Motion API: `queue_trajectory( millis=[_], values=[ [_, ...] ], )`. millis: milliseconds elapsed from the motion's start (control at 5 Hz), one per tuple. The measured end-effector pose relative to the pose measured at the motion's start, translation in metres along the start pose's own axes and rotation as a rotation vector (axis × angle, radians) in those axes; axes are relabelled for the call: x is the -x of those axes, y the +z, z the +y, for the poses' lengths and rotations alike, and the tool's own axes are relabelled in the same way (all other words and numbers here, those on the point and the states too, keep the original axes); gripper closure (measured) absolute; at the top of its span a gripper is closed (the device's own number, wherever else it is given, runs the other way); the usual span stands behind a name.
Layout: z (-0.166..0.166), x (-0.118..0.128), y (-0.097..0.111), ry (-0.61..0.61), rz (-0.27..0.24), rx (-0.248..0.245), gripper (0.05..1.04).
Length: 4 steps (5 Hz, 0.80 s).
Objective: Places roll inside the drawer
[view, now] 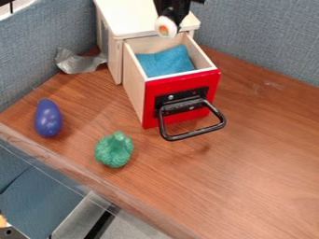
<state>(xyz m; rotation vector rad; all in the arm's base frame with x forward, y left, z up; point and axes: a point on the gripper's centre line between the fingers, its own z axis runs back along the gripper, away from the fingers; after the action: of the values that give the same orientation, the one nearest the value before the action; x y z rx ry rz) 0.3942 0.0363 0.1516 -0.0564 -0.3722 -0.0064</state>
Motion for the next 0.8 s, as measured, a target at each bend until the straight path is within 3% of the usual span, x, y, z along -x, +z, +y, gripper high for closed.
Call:
queue_trajectory(
  millis=[400,600,800],
  values=[
    [0.002,0.015,-0.014,0.010,0.044,-0.014,0.761],
    [-0.001,0.017,-0.016,0.004,0.056,-0.019,0.691],
    [-0.010,0.018,-0.016,-0.015,0.069,-0.027,0.381]
  ],
)
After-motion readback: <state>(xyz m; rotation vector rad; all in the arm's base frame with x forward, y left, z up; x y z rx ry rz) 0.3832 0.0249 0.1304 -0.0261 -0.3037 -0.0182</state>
